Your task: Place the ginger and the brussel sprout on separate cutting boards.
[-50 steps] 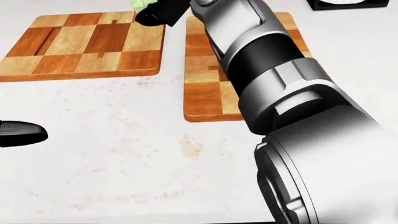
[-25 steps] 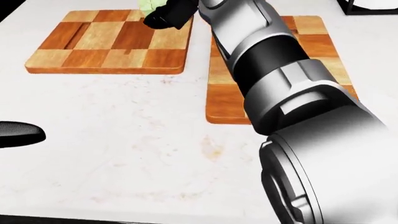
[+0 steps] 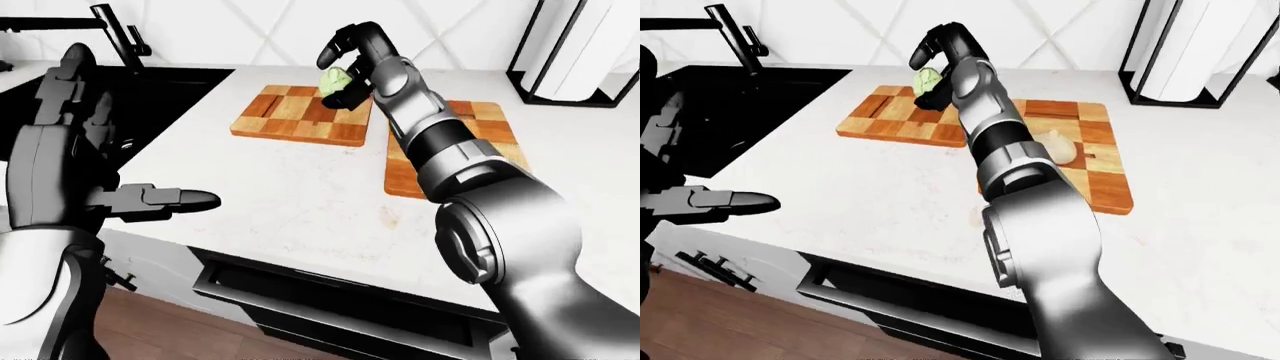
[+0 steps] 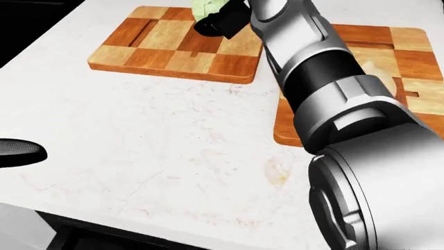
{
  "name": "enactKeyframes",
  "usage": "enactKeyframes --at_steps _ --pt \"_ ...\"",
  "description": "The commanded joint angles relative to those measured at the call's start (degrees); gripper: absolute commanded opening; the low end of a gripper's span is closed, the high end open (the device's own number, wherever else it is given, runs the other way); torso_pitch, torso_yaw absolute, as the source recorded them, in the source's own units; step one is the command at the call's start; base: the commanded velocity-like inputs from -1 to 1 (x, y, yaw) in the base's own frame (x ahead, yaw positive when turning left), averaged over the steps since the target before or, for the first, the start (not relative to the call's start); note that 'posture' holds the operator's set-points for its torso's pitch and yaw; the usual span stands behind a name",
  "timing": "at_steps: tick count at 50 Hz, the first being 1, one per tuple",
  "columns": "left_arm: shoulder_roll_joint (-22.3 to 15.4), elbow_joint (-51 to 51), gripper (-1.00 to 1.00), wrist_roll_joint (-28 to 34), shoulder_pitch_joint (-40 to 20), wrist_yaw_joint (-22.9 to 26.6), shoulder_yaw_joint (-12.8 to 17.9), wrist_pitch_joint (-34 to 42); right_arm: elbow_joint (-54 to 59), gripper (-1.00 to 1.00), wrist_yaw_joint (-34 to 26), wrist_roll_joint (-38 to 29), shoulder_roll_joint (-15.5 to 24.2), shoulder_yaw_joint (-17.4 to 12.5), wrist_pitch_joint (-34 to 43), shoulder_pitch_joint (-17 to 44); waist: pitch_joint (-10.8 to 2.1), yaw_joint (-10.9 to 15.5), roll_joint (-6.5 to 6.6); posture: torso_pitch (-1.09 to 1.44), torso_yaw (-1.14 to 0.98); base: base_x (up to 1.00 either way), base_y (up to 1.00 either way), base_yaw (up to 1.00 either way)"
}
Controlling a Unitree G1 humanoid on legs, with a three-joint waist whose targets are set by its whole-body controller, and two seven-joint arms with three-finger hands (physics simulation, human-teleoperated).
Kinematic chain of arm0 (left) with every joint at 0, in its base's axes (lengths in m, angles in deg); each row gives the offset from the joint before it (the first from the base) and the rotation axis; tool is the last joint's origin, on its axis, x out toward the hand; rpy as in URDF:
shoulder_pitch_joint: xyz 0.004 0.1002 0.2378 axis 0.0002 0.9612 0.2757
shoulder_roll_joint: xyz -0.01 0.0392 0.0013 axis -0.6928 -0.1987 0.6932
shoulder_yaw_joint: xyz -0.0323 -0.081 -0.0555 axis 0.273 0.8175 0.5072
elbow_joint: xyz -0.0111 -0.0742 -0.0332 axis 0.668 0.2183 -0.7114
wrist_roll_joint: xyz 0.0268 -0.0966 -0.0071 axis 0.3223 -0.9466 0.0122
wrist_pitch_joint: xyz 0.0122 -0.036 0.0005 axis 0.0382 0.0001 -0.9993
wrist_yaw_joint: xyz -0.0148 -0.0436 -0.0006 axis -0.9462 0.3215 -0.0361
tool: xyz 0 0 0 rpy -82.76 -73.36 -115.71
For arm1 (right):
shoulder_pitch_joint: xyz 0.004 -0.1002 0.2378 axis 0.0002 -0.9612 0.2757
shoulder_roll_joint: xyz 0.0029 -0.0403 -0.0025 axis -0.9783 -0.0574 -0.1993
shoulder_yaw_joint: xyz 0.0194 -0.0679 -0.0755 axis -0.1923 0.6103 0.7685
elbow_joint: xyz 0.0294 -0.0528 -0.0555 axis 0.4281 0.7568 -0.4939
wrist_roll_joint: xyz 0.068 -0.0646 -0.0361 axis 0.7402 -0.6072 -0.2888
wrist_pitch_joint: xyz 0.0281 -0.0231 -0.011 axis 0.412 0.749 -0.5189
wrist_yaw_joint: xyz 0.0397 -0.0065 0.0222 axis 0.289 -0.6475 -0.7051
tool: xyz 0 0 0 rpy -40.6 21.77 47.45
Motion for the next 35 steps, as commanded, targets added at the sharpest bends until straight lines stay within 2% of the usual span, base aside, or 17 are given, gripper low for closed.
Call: enactKeyframes --at_steps 1,17,24,35 --pt "-0.6 -0.9 1.00 0.4 -1.0 -0.2 0.2 -1.8 -3.7 -0.49 1.6 0.4 0.9 -0.3 -2.2 3.3 -1.90 0.3 0.13 0.00 0.42 0.00 0.00 0.00" --pt "-0.5 -1.0 1.00 2.0 -0.3 0.3 -0.4 -1.7 -3.5 -0.49 2.8 0.2 4.0 -1.1 -0.6 2.4 -2.45 4.8 0.13 0.00 0.47 0.00 0.00 0.00" --pt "-0.1 -1.6 1.00 1.6 -1.1 0.7 0.7 0.0 -3.4 -0.49 3.8 0.2 5.4 -1.7 0.3 2.3 -2.63 5.9 -0.07 0.00 0.47 0.00 0.00 0.00" --pt "-0.4 -1.4 1.00 0.9 -2.0 0.5 0.7 0.7 -3.2 -0.50 4.5 0.3 6.3 -2.1 1.1 1.3 -2.88 6.9 -0.31 0.00 0.47 0.00 0.00 0.00"
